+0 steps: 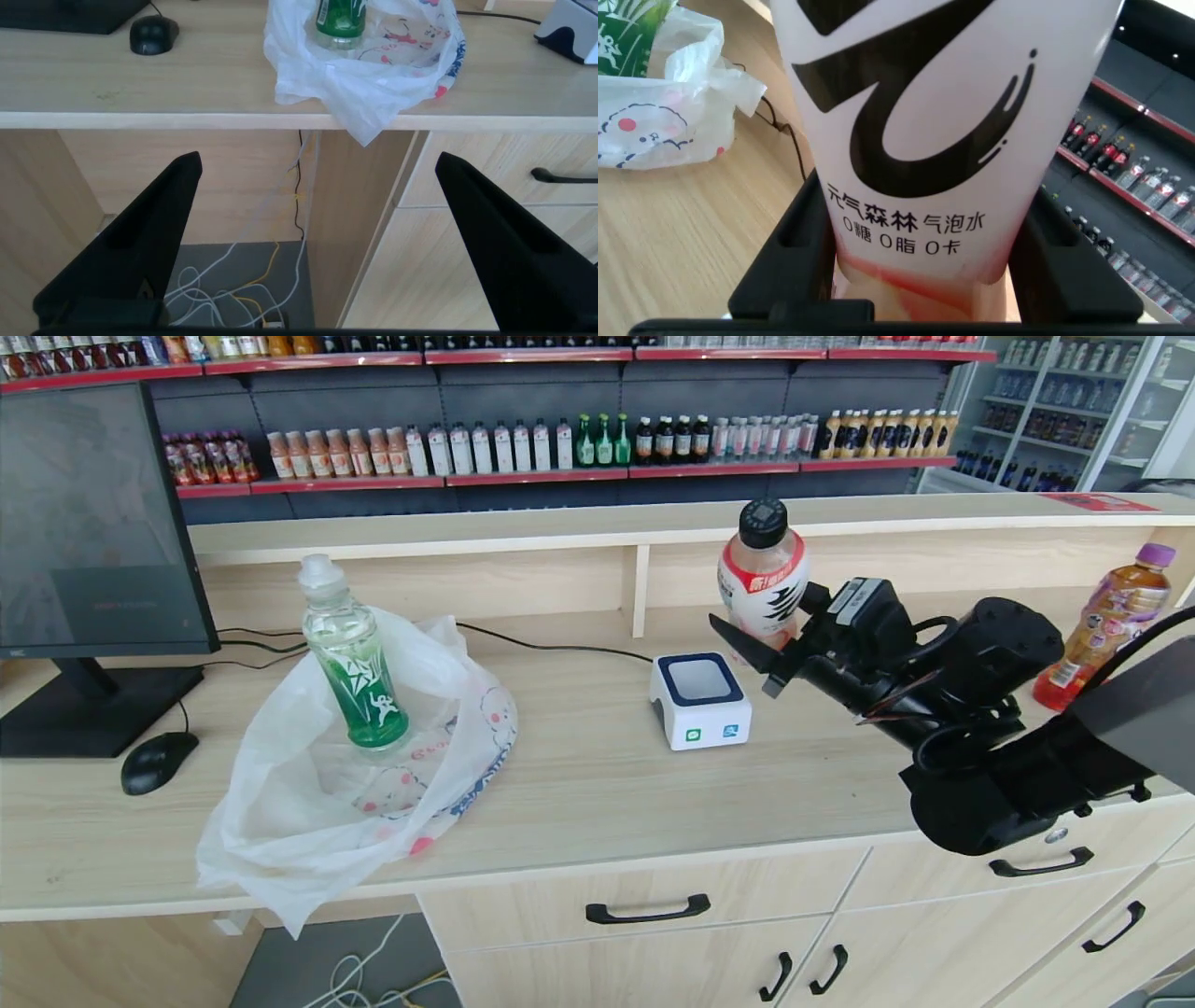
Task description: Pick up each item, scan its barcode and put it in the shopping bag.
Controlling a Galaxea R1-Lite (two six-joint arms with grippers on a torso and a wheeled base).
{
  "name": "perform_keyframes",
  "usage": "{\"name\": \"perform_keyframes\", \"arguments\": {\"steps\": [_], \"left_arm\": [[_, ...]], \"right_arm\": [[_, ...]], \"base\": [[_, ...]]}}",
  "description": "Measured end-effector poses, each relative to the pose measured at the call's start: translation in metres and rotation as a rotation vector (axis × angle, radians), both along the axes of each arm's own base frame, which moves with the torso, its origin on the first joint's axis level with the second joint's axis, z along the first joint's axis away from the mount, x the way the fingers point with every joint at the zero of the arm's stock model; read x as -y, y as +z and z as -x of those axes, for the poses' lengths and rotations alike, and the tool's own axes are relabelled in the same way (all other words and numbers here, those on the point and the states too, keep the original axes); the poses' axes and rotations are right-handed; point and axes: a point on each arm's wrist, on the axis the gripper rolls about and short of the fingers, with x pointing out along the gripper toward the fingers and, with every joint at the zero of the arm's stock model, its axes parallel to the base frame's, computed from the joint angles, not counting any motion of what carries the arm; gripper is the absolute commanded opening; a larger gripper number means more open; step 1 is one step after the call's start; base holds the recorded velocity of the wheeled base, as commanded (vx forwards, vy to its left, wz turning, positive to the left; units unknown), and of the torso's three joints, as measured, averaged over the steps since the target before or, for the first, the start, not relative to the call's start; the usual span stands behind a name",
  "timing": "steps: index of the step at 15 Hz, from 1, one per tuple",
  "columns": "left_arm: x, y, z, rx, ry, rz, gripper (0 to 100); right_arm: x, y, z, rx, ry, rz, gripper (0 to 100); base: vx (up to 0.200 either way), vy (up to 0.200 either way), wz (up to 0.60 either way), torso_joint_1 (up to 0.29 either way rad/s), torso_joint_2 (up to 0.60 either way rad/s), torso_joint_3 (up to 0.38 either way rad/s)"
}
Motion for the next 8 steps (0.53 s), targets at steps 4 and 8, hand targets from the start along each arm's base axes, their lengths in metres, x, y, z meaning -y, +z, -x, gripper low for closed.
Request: {"name": "perform_keyframes", "arguments": {"steps": [4, 8], "left_arm": [[0.0, 0.0, 0.0, 0.002, 0.0, 0.0, 100], [0.0, 0.001, 0.0, 0.006, 0.0, -0.005, 100]], "right_arm": [[0.008, -0.014, -0.016, 0.065, -0.017, 0.089, 0], [0.005, -0.027, -0.038, 0.117, 0.057, 0.145, 0]], "base": [[0.0, 0.0, 0.0, 0.0, 0.0, 0.0], [0.0, 0.0, 0.0, 0.0, 0.0, 0.0]]}}
